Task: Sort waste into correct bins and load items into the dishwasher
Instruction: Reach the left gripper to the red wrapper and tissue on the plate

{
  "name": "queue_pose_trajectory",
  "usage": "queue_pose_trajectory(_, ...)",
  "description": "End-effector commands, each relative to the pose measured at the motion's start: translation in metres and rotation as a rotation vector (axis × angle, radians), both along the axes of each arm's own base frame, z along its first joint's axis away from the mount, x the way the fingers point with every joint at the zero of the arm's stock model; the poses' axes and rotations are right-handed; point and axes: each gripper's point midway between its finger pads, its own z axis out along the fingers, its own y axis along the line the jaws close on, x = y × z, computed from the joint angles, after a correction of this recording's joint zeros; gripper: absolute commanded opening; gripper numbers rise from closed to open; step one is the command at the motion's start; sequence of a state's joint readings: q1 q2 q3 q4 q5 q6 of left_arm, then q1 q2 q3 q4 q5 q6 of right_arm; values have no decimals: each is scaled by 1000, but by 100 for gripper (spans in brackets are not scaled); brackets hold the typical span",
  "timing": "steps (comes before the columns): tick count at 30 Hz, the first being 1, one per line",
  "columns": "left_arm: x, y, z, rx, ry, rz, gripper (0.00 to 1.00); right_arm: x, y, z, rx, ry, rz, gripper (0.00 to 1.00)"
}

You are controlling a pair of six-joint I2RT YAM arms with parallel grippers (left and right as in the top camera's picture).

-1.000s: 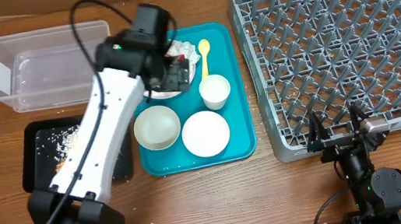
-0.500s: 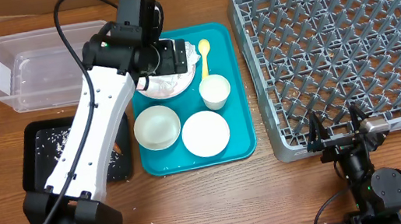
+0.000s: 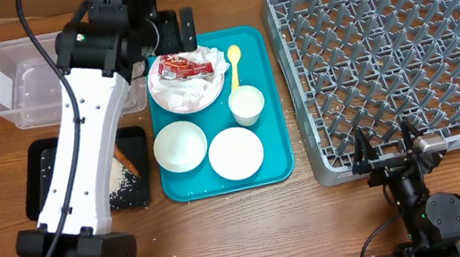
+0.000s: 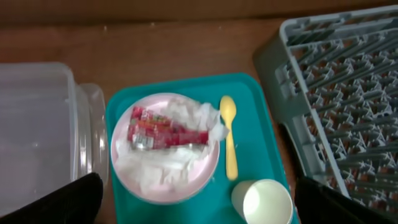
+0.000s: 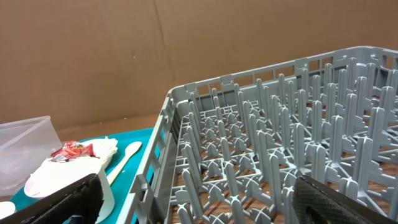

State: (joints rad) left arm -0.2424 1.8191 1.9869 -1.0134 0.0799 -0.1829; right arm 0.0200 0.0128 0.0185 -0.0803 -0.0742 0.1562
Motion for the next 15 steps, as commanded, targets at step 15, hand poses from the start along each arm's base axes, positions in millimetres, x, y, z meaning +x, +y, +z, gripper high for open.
queue_pose_trajectory(15,68,-41,-155,349,64,-311,100,0,-1,-2,0,-3,-2,100)
